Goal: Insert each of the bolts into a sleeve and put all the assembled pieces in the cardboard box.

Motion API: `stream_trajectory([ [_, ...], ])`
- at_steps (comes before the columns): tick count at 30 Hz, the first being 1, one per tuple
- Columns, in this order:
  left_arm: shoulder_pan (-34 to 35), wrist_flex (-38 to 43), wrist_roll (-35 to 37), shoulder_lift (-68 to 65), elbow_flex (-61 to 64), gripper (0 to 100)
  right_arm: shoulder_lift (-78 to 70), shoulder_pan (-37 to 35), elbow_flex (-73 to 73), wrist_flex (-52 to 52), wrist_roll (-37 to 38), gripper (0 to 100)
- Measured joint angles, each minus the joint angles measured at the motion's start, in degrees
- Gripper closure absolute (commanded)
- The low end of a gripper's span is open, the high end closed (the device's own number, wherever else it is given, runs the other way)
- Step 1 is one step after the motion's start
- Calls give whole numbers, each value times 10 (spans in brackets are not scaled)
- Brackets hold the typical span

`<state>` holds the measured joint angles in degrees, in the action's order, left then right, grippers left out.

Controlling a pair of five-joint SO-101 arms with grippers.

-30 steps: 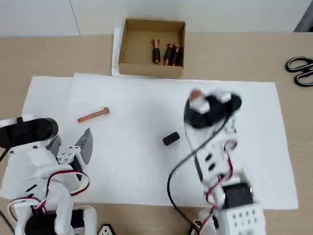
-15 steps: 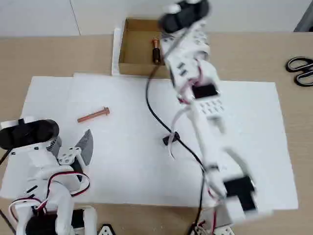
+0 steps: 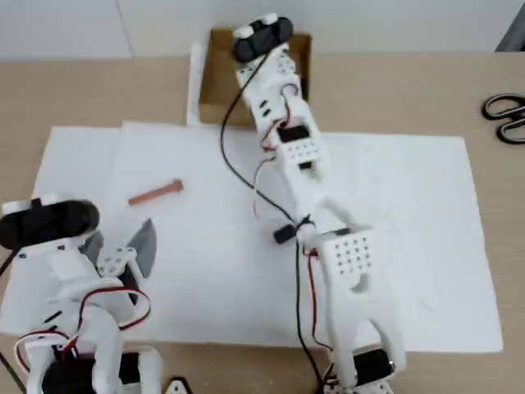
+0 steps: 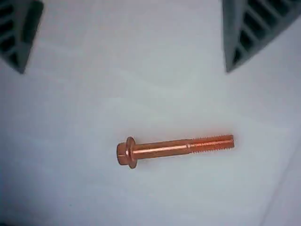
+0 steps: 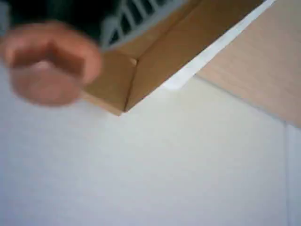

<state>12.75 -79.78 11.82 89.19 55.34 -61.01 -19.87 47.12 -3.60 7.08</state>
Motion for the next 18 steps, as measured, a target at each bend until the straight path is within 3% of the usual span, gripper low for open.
stream_trajectory([
  [5, 0, 0, 0, 0, 0, 746, -98, -6, 129, 1, 0, 995],
  [11, 0, 0, 0, 0, 0, 746, -149, -18, 206, 76, 0, 982],
  [18, 0, 0, 0, 0, 0, 746, -182, -16, 224, 86, 0, 802],
])
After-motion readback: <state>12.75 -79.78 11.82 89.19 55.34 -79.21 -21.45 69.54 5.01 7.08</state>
